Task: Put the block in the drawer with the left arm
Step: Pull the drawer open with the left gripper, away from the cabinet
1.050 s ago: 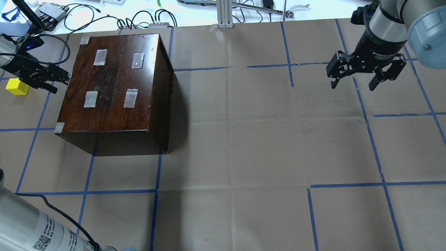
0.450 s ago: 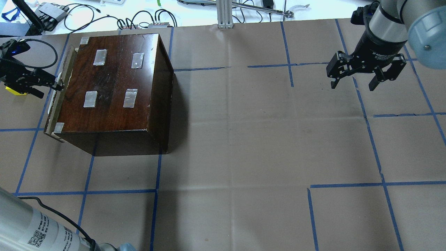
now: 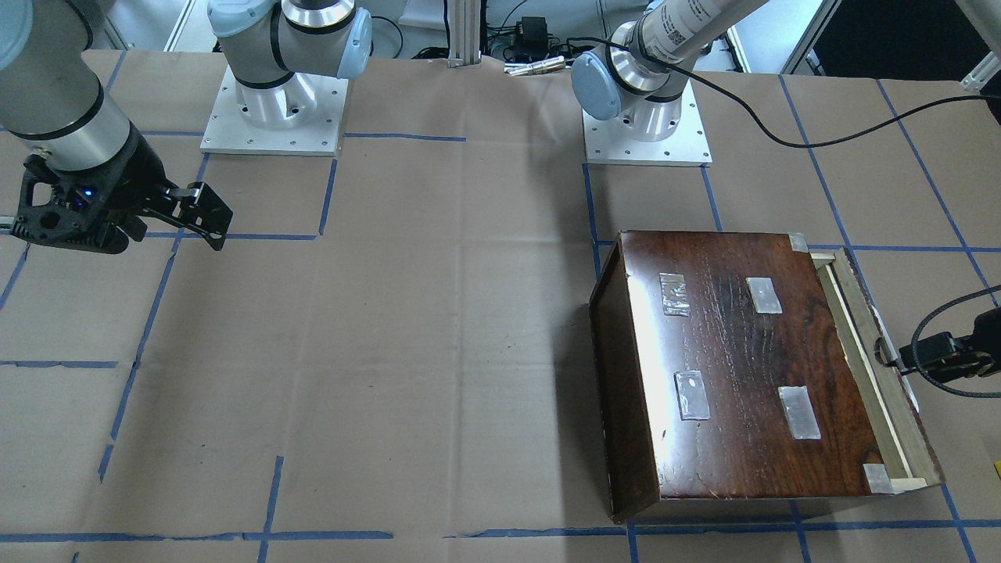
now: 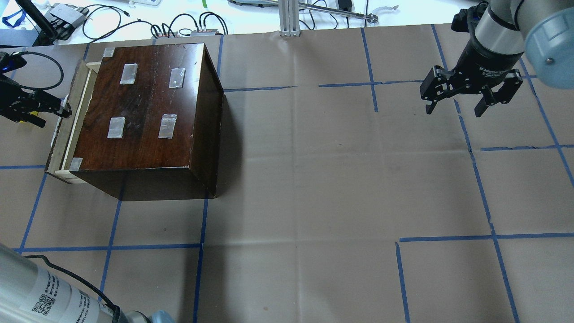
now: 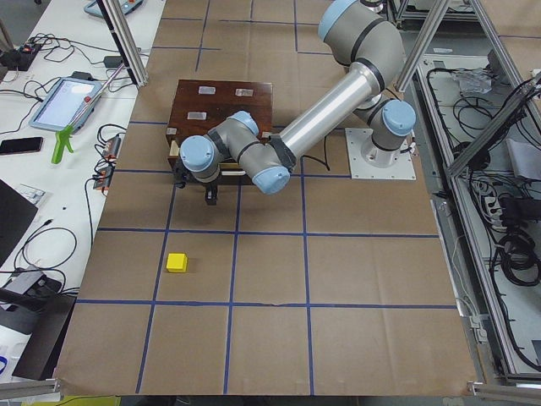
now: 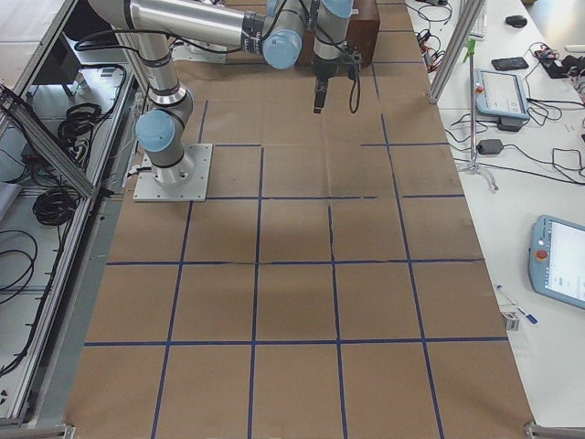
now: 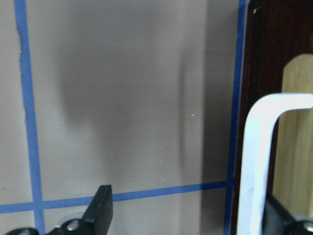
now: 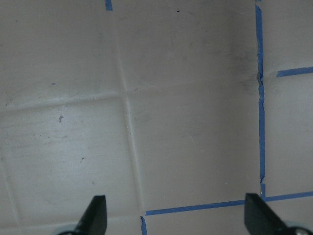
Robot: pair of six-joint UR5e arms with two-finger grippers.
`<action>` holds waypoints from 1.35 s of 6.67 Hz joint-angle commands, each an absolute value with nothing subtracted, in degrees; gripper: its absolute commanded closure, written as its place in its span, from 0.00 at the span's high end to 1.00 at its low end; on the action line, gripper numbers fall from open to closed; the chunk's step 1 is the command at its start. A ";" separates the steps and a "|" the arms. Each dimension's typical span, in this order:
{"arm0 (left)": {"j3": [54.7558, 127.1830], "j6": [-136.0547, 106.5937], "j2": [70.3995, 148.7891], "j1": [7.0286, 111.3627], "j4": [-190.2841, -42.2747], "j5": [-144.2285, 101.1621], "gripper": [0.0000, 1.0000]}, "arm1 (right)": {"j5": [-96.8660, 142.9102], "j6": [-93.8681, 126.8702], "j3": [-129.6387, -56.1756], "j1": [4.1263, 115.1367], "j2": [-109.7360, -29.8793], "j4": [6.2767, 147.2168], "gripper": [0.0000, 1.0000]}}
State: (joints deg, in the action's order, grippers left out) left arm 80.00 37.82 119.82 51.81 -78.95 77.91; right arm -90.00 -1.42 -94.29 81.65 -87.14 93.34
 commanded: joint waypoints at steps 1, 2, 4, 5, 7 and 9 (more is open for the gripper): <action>79.98 37.88 119.88 51.68 -77.26 80.59 0.98 | -90.00 -1.49 -94.31 81.65 -87.19 93.34 1.00; 79.98 37.97 119.88 51.68 -76.65 82.68 0.98 | -90.00 -1.49 -94.31 81.65 -87.19 93.34 1.00; 79.89 37.97 119.62 51.51 -75.85 84.29 0.98 | -90.00 -1.49 -94.31 81.65 -87.19 93.34 1.00; 79.89 37.97 119.53 51.16 -75.68 84.37 0.98 | -90.00 -1.49 -94.31 81.65 -87.10 93.34 1.00; 79.89 37.97 119.01 50.63 -74.18 84.46 0.98 | -90.00 -1.49 -94.22 81.65 -87.19 93.34 1.00; 77.45 37.71 116.99 50.80 -74.44 84.55 0.98 | -90.00 -1.41 -94.31 81.65 -87.19 93.34 1.00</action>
State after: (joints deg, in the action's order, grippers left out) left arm 79.09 37.86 118.11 50.75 -74.25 84.52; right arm -90.00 -1.47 -94.28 81.65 -87.15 93.34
